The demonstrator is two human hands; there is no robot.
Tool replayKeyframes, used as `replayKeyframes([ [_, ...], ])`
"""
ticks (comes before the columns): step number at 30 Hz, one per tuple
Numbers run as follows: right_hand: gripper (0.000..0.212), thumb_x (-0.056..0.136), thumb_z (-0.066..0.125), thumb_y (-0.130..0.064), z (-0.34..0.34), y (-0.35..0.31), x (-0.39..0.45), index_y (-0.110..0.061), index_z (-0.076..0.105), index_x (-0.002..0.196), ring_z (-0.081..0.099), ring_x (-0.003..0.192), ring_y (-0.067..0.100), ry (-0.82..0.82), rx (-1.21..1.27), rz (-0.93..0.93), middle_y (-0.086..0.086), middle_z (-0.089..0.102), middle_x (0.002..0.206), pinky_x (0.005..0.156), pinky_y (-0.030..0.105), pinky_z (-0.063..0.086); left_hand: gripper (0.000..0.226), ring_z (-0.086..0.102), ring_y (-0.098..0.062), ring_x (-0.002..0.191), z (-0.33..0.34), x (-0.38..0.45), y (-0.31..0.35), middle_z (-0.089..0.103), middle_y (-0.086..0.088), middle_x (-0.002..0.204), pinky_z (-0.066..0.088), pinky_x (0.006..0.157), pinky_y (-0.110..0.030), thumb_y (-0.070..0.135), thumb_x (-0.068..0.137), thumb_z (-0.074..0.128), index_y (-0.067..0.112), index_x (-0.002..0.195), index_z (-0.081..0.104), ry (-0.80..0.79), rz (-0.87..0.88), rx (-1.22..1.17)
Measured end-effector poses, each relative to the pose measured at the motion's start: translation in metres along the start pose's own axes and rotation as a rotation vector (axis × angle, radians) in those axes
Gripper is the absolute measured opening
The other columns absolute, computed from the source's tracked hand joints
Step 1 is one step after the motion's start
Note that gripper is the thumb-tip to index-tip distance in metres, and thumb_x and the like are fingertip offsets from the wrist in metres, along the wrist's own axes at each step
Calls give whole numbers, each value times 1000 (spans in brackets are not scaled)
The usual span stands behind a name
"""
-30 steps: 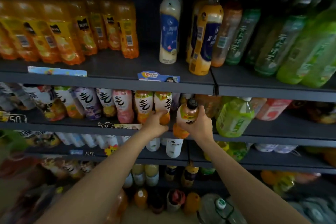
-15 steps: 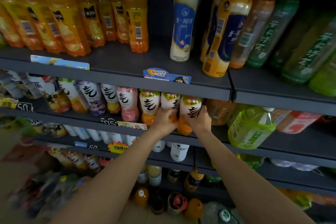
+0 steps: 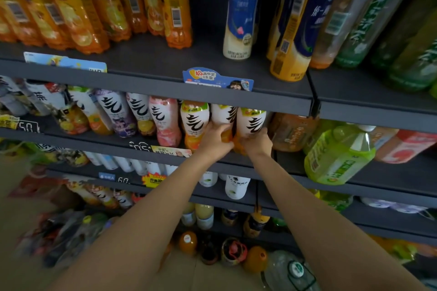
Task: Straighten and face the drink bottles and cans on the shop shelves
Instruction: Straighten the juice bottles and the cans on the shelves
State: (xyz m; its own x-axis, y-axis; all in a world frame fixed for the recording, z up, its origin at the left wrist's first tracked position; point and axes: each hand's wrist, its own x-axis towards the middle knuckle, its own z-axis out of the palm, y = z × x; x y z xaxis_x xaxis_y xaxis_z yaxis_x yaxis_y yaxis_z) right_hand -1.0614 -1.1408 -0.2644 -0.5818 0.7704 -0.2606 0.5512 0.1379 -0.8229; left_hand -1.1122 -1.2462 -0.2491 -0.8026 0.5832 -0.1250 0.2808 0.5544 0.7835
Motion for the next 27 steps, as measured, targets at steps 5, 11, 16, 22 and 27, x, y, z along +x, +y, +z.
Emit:
replayKeyframes([
  [5,62,82,69,-20,9,19,1,3,38,131,42,122,39,63,62,125,23,37,137,94,39,41,56,40,-23,129,7,-13,-17,41,-9,141,34,99,-25,10,86,56,14,140,39,-7,-76,-8],
  [11,54,81,70,-22,8,27,1,-1,44,124,49,117,35,44,100,100,19,49,130,92,39,44,57,34,-31,127,-8,-16,-36,40,-13,134,29,107,-35,22,81,61,23,135,42,158,-152,208],
  [16,47,82,68,-18,-8,33,-17,-9,50,125,56,110,29,-74,9,61,13,60,118,90,37,49,62,42,-31,123,-4,-18,-32,42,-12,135,39,101,-39,24,76,66,14,133,42,69,-164,156],
  [22,8,85,61,-12,-57,15,-75,-6,65,89,60,85,24,-180,-74,-44,12,61,86,79,35,52,54,44,-35,121,27,-67,35,42,-17,134,41,96,-39,23,85,60,7,133,39,-17,-84,238],
  [27,20,92,52,-15,-146,13,-120,-3,68,96,62,77,23,-107,-177,-160,15,65,87,63,25,52,34,56,-32,111,50,-105,116,60,-16,121,43,82,-31,13,86,56,8,120,56,-161,237,355],
])
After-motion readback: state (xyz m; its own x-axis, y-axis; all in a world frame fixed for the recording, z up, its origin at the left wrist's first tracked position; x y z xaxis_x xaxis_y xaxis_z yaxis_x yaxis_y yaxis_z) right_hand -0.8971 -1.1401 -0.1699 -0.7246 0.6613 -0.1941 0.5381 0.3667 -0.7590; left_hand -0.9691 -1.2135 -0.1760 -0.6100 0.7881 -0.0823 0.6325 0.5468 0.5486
